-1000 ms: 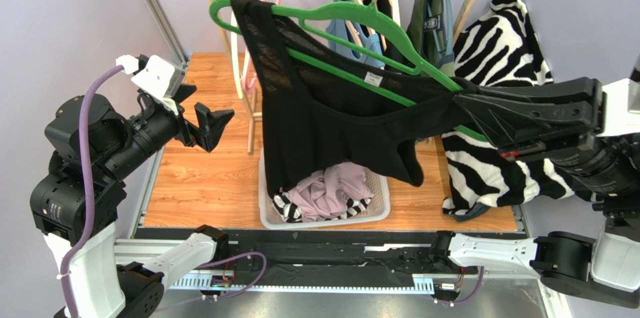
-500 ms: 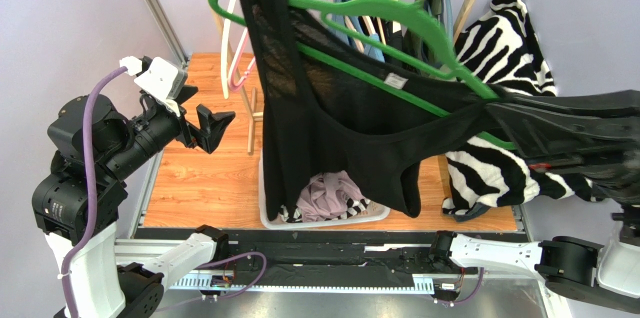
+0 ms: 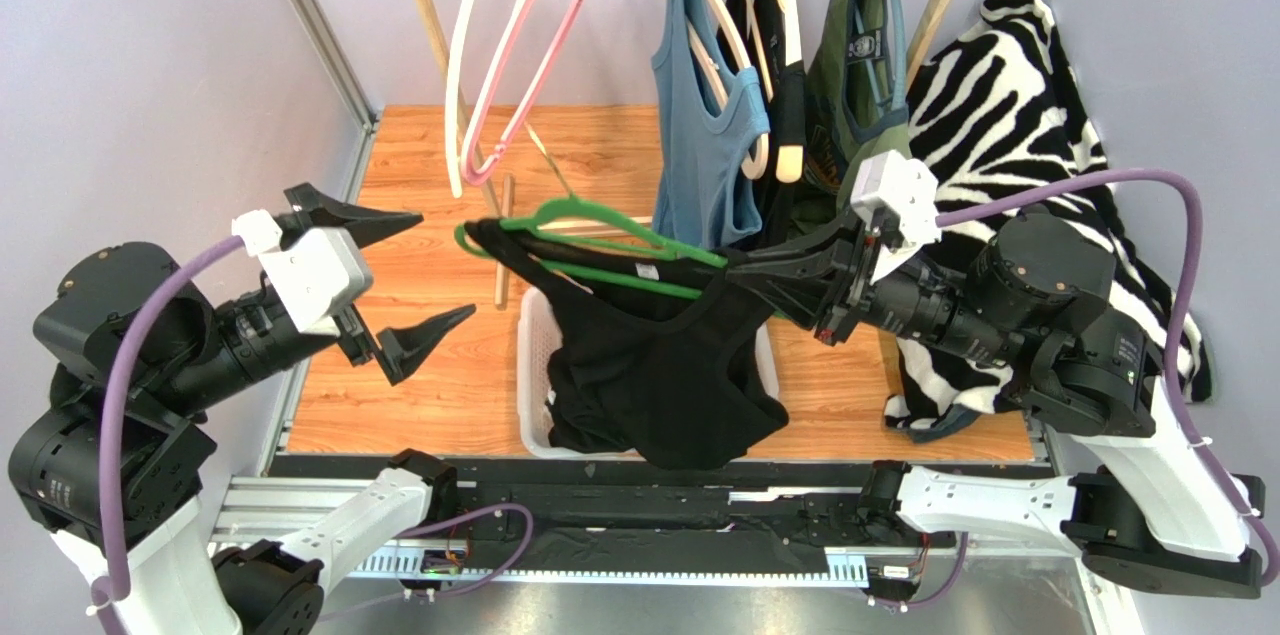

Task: Remove the tank top from the hanger
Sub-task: Pick up the hanger from the clothesline, then hang the tank top on the hanger.

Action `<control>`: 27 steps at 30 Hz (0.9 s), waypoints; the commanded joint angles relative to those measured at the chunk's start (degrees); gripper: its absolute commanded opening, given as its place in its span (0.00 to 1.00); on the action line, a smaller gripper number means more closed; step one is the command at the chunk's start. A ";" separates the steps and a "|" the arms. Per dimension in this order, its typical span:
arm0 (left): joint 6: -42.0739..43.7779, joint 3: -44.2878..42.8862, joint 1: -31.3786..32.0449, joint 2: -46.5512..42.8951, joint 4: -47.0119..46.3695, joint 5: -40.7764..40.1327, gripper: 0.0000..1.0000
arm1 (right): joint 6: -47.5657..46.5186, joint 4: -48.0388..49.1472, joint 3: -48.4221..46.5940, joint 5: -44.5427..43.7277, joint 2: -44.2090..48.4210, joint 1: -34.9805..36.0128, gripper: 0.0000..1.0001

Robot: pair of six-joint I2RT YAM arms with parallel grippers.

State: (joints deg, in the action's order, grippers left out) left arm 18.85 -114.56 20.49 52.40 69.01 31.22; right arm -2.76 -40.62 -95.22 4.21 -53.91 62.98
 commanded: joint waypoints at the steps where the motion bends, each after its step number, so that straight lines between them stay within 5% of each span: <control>1: 11.37 1.35 -0.28 0.86 3.67 6.30 0.99 | 0.39 1.95 -1.11 5.27 2.85 0.21 0.00; 6: 19.02 3.29 -0.28 1.65 7.71 10.77 0.94 | 1.62 -0.16 -0.58 8.18 3.81 0.21 0.00; 20: 24.12 1.80 -0.28 5.43 15.00 30.55 0.73 | 5.05 6.43 6.45 15.13 4.25 0.21 0.00; 27: 25.80 5.40 -0.28 5.25 17.38 33.20 0.67 | 4.17 7.57 5.14 14.95 3.90 0.21 0.00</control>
State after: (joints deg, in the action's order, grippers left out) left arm 41.71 -110.74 20.49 57.23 77.47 60.01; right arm 1.26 -39.66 -88.40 18.15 -50.92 62.98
